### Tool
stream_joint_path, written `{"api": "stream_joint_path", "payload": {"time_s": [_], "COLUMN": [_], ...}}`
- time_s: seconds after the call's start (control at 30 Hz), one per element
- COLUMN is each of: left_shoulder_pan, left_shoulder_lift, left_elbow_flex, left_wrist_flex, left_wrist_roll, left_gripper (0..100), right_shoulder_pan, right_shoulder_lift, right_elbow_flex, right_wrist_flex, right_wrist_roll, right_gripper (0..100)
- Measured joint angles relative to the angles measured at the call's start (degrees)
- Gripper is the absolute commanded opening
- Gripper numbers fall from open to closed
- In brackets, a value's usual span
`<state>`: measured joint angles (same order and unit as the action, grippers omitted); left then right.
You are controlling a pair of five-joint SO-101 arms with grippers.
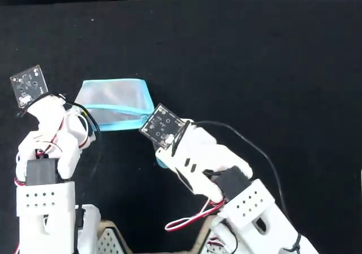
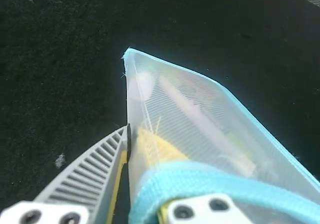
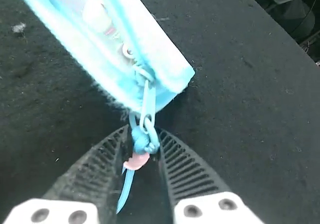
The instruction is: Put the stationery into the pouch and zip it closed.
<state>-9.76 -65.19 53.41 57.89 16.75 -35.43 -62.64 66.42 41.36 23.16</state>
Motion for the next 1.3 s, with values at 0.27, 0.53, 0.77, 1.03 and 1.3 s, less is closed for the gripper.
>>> {"api": "stream_joint_path", "payload": {"time_s": [0.27,0.53,0.77,1.03,1.3], "left_shoulder_pan": [0.00,0.00,0.00,0.00,0.00], "left_shoulder_lift": [0.00,0.00,0.00,0.00,0.00], "left_elbow_flex": [0.00,0.00,0.00,0.00,0.00], "left_wrist_flex": [0.00,0.00,0.00,0.00,0.00], "left_wrist_roll": [0.00,0.00,0.00,0.00,0.00], "left_gripper": [3,3,3,3,3], "right_shoulder_pan": [0.00,0.00,-2.46,-3.96,-0.97], "right_shoulder_lift": [0.00,0.00,0.00,0.00,0.00], "right_elbow_flex": [-3.60,-3.96,-2.20,-2.20,-2.20], "right_wrist_flex": [5.54,4.75,1.32,1.23,1.23], "right_wrist_roll": [0.09,-6.07,-6.33,-6.33,-6.24], "right_gripper": [1.8,11.2,8.5,8.4,8.8]}}
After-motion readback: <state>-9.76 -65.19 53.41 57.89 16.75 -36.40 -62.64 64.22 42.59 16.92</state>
